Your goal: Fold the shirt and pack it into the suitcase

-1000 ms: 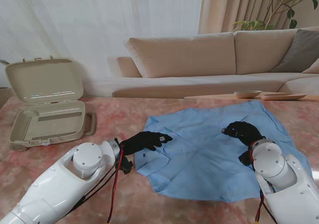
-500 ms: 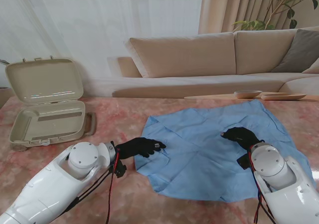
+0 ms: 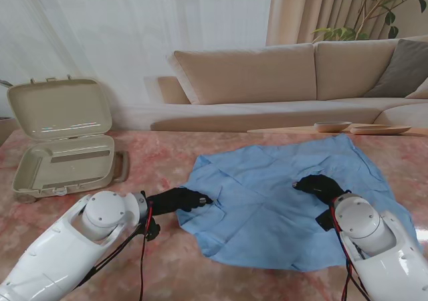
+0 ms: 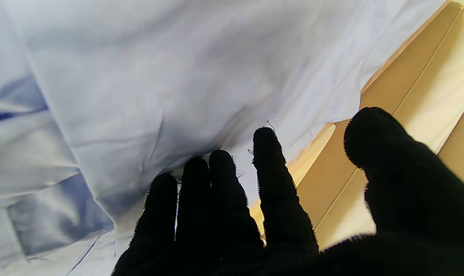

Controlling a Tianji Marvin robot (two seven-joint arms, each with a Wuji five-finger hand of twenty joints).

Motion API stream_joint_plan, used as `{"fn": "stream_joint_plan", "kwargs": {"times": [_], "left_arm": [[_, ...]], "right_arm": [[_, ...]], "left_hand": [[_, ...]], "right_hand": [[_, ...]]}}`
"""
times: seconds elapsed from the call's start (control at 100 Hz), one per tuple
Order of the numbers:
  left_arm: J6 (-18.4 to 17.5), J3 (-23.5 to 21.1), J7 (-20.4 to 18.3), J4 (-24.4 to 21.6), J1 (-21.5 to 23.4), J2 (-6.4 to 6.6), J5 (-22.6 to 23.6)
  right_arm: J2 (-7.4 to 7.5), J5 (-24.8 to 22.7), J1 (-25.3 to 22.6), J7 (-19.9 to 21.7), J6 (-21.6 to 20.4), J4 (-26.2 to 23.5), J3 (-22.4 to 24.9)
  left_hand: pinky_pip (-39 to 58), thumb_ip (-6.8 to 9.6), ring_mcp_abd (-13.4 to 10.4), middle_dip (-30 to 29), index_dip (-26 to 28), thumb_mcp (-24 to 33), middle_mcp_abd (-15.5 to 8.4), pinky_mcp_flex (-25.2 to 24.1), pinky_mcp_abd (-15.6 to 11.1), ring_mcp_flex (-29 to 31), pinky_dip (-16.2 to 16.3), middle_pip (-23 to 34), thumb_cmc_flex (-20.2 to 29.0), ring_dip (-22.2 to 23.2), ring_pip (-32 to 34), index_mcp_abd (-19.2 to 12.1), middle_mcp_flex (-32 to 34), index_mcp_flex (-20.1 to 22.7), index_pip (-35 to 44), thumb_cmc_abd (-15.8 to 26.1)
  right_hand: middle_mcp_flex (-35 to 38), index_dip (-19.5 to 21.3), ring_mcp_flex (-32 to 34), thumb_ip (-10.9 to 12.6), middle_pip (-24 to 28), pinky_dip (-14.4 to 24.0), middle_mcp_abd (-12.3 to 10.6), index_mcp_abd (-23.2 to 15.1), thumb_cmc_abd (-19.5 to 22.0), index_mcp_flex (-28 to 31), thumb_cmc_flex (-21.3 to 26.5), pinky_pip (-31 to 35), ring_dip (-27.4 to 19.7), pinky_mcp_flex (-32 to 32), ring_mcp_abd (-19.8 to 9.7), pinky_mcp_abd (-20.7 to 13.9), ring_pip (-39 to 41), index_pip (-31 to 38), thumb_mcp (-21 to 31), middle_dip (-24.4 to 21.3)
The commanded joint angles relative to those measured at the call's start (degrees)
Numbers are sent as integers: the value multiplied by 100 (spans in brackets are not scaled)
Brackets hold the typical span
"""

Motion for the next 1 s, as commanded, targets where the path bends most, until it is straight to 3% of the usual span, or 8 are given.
{"fn": "stream_joint_plan", "kwargs": {"times": [0.0, 0.32, 0.99], "left_arm": [[143, -19, -26, 133, 168, 136, 204], [249, -410, -181, -186, 528, 328, 1142], [522, -1554, -465, -946, 1540, 506, 2232]], "right_arm": [[-21, 78, -98, 194, 19, 45, -55], [14, 149, -170, 362, -64, -134, -81], [29, 219, -443, 420, -189, -722, 71]], "left_hand": [[-581, -80, 980, 68, 81, -189, -1, -92, 1424, -200, -281, -103, -126, -37, -129, -29, -126, -107, -11, 288], [-657, -80, 978, 79, 92, -197, -13, -77, 1423, -192, -199, -92, -135, -30, -133, -45, -119, -122, -5, 275], [-737, -75, 870, 98, 110, -187, -56, -64, 1387, -161, -85, -33, -87, -33, -140, -66, -61, -80, 36, 214]], "right_hand": [[-27, 40, -13, 98, 109, 158, -60, -99, 55, 33, 31, 69, 53, 131, 22, 223, 180, 34, -141, 75], [-71, 37, -91, 107, 30, 171, -83, -164, -12, -7, -58, 45, 23, 90, 31, 237, 172, 21, -43, 25], [-24, 52, -25, 113, -92, 247, -40, -83, 165, 15, 118, 65, 34, 123, 46, 267, 43, 3, -298, 53]]}}
